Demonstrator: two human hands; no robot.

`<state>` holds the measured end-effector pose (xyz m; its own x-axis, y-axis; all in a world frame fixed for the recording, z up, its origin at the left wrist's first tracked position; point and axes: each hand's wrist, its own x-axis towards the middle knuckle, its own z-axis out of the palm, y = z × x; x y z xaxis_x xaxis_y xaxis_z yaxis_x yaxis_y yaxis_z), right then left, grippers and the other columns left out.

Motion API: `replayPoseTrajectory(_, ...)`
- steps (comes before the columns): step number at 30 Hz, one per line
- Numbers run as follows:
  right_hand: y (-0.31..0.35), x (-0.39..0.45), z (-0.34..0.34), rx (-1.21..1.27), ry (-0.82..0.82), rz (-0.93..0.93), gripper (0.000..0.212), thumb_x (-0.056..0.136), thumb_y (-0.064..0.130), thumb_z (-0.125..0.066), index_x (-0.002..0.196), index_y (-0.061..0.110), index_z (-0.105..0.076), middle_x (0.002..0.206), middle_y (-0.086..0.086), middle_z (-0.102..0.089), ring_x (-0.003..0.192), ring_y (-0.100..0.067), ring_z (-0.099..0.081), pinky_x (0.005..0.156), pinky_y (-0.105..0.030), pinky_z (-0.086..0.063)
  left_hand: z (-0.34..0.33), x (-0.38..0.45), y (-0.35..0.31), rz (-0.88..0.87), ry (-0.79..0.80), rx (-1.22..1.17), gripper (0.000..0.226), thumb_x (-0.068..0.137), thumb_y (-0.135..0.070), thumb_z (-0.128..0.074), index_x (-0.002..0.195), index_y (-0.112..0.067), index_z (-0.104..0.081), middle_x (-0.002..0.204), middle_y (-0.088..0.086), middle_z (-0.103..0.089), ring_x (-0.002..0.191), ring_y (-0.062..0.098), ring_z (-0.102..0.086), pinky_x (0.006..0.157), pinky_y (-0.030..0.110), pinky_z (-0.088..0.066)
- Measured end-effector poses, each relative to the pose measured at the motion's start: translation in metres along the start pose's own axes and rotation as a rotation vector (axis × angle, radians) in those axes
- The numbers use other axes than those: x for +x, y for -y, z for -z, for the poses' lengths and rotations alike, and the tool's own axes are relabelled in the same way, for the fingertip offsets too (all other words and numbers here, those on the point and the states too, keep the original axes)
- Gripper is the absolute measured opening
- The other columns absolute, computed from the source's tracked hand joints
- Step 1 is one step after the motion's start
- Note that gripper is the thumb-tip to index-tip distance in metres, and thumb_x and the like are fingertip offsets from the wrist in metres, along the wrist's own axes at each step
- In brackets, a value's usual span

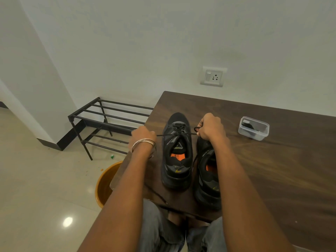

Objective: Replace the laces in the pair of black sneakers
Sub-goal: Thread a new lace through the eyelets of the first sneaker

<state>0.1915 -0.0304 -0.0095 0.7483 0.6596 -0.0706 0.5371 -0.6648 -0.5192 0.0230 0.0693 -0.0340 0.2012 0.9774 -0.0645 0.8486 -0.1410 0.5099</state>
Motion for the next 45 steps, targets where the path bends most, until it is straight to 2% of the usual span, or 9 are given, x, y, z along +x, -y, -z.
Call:
replayPoseTrajectory(6,0.002,-0.003,0.002,-0.038,-0.009,-0.007,0.019,0.089,0.007,-0.064,0.108,0.006,-0.06,0.107,-0.014,-0.06,0.097,-0.034,-0.061,0.084,-0.044,-0.053,0.001,0.001,0.01,0.212,-0.036,0.127,0.02,0.092,-0.024,-0.061,0.106,-0.01,-0.065,0.106,0.013,-0.065,0.1,0.031,-0.059,0.091,0.045,-0.042)
replayPoseTrajectory(12,0.003,0.0,0.005,0.073,0.024,-0.013,0.017,0.086,0.006,-0.068,0.102,0.008,-0.067,0.107,-0.013,-0.064,0.093,-0.029,-0.063,0.087,-0.048,-0.056,-0.004,0.003,-0.005,-0.08,0.013,0.009,0.027,0.087,-0.037,-0.064,0.097,-0.012,-0.066,0.101,0.01,-0.066,0.096,0.028,-0.06,0.083,0.042,-0.051)
replayPoseTrajectory(16,0.004,0.002,0.008,0.109,0.029,-0.017,0.017,0.085,0.006,-0.068,0.101,0.01,-0.067,0.106,-0.012,-0.063,0.092,-0.027,-0.063,0.087,-0.047,-0.056,-0.002,-0.014,-0.024,-0.285,0.319,-0.341,0.037,0.072,-0.036,-0.081,0.1,-0.021,-0.061,0.084,-0.007,-0.056,0.08,0.012,-0.057,0.071,0.025,-0.048)
replayPoseTrajectory(21,0.0,0.004,0.011,0.097,0.066,-0.038,0.018,0.084,0.005,-0.069,0.101,0.008,-0.065,0.105,-0.01,-0.063,0.092,-0.025,-0.062,0.088,-0.044,-0.056,-0.011,-0.018,-0.026,-0.23,0.286,-0.141,0.049,0.072,-0.03,-0.082,0.11,-0.021,-0.053,0.106,0.003,-0.063,0.098,0.023,-0.062,0.089,0.04,-0.052)
replayPoseTrajectory(26,-0.004,0.001,0.015,0.055,0.089,-0.054,0.022,0.085,0.008,-0.07,0.106,0.007,-0.063,0.109,-0.012,-0.063,0.097,-0.026,-0.061,0.089,-0.04,-0.054,-0.009,-0.02,-0.025,-0.169,0.262,-0.163,0.041,0.07,-0.03,-0.082,0.098,-0.023,-0.053,0.105,0.005,-0.065,0.096,0.024,-0.063,0.087,0.04,-0.053)
replayPoseTrajectory(32,0.0,-0.004,0.036,-0.063,0.073,-0.06,0.053,0.086,0.048,-0.069,0.123,0.011,-0.06,0.134,-0.014,-0.052,0.13,-0.037,-0.039,0.107,-0.049,-0.035,-0.007,-0.021,-0.025,-0.219,0.264,-0.16,0.05,0.069,-0.032,-0.083,0.106,-0.023,-0.05,0.103,0.003,-0.062,0.092,0.023,-0.062,0.08,0.037,-0.053)
replayPoseTrajectory(35,0.003,-0.003,0.049,0.158,-0.166,0.09,0.024,0.1,0.027,-0.05,0.081,0.016,-0.061,0.119,-0.017,-0.056,0.125,-0.038,-0.042,0.108,-0.049,-0.028,-0.006,-0.024,-0.028,-0.247,0.234,-0.183,0.047,0.071,-0.031,-0.083,0.103,-0.023,-0.05,0.1,0.002,-0.063,0.091,0.022,-0.063,0.079,0.037,-0.053)
replayPoseTrajectory(38,0.014,-0.008,0.056,0.421,-0.258,0.242,0.048,0.097,0.005,-0.041,0.056,0.029,-0.045,0.094,-0.008,-0.044,0.097,-0.025,-0.044,0.089,-0.039,-0.034,-0.004,-0.026,-0.03,-0.253,0.228,-0.131,0.028,0.074,-0.033,-0.081,0.088,-0.023,-0.059,0.096,-0.001,-0.064,0.089,0.019,-0.063,0.078,0.033,-0.052)
replayPoseTrajectory(45,0.037,-0.028,0.013,0.005,0.268,0.331,0.025,0.101,0.01,-0.05,0.119,0.006,-0.068,0.127,-0.012,-0.062,0.119,-0.028,-0.056,0.099,-0.036,-0.042,-0.003,-0.03,-0.029,-0.234,0.178,-0.128,0.019,0.078,-0.032,-0.078,0.091,-0.022,-0.069,0.096,0.001,-0.068,0.089,0.018,-0.064,0.071,0.028,-0.049)
